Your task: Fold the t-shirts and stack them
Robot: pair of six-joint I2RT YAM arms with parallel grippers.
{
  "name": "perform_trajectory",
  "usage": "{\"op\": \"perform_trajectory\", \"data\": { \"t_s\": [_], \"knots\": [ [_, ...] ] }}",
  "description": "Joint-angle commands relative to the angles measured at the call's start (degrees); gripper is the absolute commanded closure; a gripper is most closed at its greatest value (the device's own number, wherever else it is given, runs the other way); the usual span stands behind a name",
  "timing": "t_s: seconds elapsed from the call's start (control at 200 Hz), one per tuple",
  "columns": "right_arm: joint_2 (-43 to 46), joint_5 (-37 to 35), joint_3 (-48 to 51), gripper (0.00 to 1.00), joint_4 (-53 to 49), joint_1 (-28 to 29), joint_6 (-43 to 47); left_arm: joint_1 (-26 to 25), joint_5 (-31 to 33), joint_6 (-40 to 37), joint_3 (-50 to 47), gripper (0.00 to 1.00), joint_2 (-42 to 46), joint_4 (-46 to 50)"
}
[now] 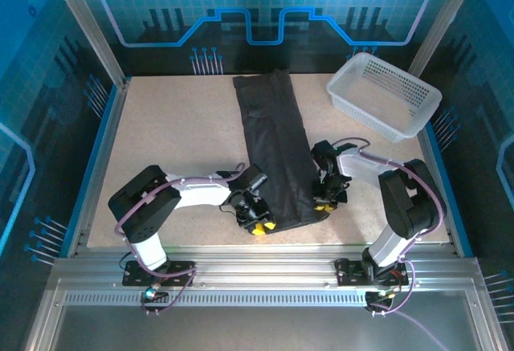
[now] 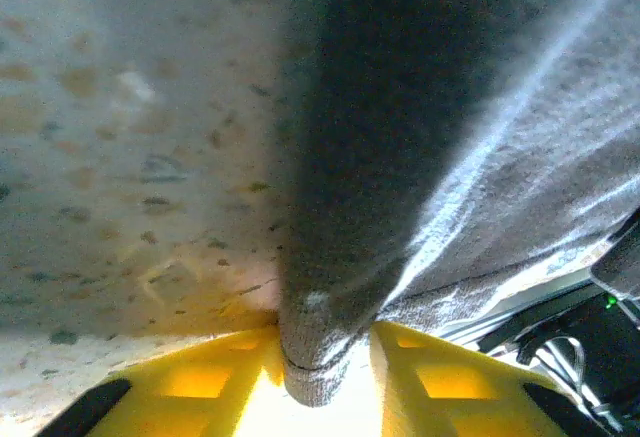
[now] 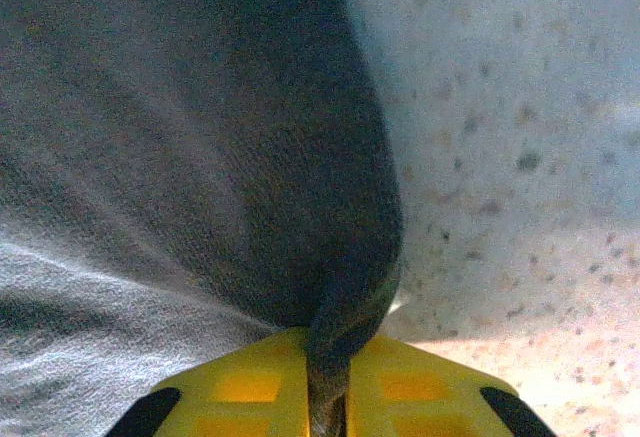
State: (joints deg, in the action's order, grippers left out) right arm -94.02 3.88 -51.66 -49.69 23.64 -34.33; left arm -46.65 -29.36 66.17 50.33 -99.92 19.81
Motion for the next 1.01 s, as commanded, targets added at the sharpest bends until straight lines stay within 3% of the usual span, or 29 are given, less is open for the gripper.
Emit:
{"op": "perform_trajectory", "data": {
  "t_s": [0.0, 0.065, 0.34, 0.47, 0.53, 0.645, 0.845, 1.0],
  "knots": [
    [2.3, 1.95, 2.07, 0.88, -1.38, 1.44, -2.71, -0.52, 2.9, -1.66, 1.35, 0.86, -1.44, 2.83],
    [3.41, 2.59, 3.0, 0.91, -1.46, 1.96, -3.25, 0.08, 5.73, -2.86, 0.85, 1.0, 0.47, 6.6],
    [3.31, 4.92, 1.57, 0.93, -1.37, 9.39, -7.07, 6.07, 6.0, -3.2, -11.37, 1.0, 13.82, 10.65],
    [2.86, 3.55, -0.39, 0.78, -2.59, 11.5, -9.54, 6.92, 4.35, -1.54, -14.27, 1.0, 16.0, 7.88],
    [5.74, 1.8, 0.54, 0.67, -3.49, 11.56, -10.75, 6.92, 3.61, -1.13, -14.54, 1.0, 15.91, 6.94],
    [11.42, 1.37, 4.77, 0.58, -3.48, 11.52, -12.57, 7.0, 2.99, -2.21, -14.04, 1.0, 15.82, 7.64],
    [10.91, 7.44, 8.61, 0.55, 3.02, 12.78, -15.39, 7.16, 2.03, -4.26, -12.6, 1.0, 14.51, 8.76],
    [8.26, 6.43, 7.54, 0.57, 3.26, 14.96, -16.55, 7.12, 1.89, -5.61, -11.41, 1.0, 13.96, 9.82]
  ]
}}
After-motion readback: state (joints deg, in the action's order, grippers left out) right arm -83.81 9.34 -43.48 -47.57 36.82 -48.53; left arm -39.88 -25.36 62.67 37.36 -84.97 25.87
